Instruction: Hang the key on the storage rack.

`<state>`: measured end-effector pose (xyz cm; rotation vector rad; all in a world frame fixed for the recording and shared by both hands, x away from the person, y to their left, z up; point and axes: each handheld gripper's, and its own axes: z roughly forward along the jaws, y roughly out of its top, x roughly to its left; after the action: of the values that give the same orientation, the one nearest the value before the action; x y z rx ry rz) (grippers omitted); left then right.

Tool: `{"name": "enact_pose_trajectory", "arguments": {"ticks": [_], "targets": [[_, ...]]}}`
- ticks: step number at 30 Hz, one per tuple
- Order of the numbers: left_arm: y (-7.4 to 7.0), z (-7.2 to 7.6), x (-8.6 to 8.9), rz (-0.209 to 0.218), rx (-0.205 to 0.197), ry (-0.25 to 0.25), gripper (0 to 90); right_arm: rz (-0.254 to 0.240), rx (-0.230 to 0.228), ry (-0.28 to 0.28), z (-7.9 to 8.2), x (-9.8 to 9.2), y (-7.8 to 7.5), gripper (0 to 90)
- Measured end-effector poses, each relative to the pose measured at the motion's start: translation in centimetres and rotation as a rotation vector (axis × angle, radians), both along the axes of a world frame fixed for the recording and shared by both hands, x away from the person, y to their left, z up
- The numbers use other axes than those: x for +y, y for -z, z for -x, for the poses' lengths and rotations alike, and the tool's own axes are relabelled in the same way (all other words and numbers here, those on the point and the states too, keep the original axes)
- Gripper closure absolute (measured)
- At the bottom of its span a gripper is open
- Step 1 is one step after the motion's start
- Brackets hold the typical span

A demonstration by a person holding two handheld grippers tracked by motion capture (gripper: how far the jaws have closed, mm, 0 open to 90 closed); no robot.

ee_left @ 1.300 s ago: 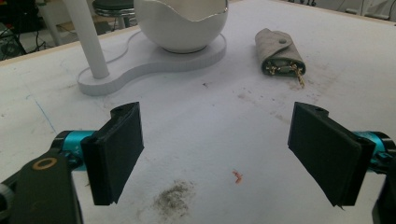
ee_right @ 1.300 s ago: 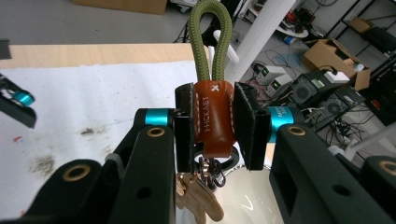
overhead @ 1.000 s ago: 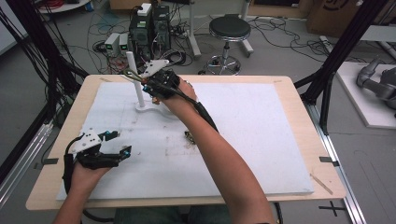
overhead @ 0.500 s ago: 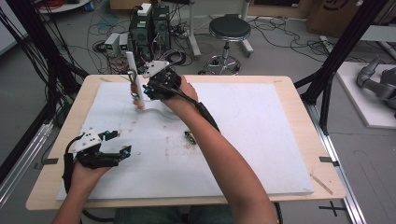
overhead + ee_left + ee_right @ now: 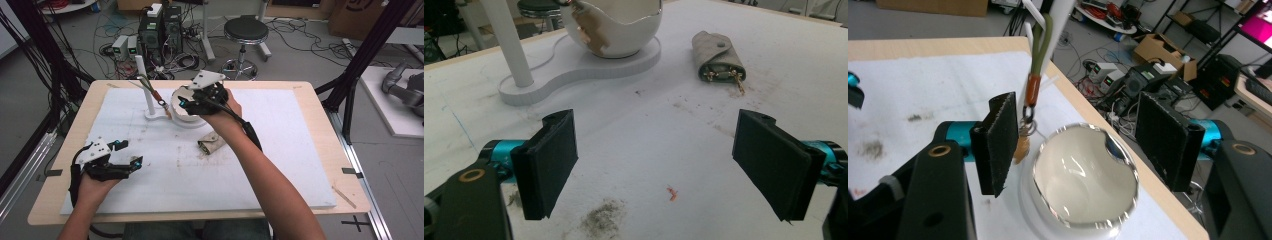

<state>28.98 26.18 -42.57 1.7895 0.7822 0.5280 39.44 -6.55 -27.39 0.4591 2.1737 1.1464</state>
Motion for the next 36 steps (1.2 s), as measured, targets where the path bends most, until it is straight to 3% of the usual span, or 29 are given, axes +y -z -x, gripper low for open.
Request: {"name": "enact_pose_trajectory", "arguments": {"ticks": [4, 7, 15, 26, 36], "targets": [[0.0, -0.2, 0.0, 0.006, 0.007, -0.002, 18.1, -0.018, 0.019, 0.019, 0.5, -2.4, 0.6, 33.5], [0.1, -0.3, -0.1, 0.020, 0.011, 0.000, 18.1, -0.002, 0.038, 0.029, 0.6, -3.9, 1.0, 30.6], [0.0, -0.7, -1.0, 0.015, 0.011, 0.024, 18.1, -0.044, 0.057, 0.043, 1.6, -7.8, 2.5, 29.1], [0.0, -1.0, -1.3, 0.018, 0.008, 0.032, 18.1, -0.117, 0.103, 0.107, 3.6, -12.9, 5.6, 26.5], [-0.1, -1.4, -2.1, 0.020, 0.004, 0.050, 18.1, -0.179, 0.145, 0.184, 6.4, -17.5, 9.0, 24.4]]}}
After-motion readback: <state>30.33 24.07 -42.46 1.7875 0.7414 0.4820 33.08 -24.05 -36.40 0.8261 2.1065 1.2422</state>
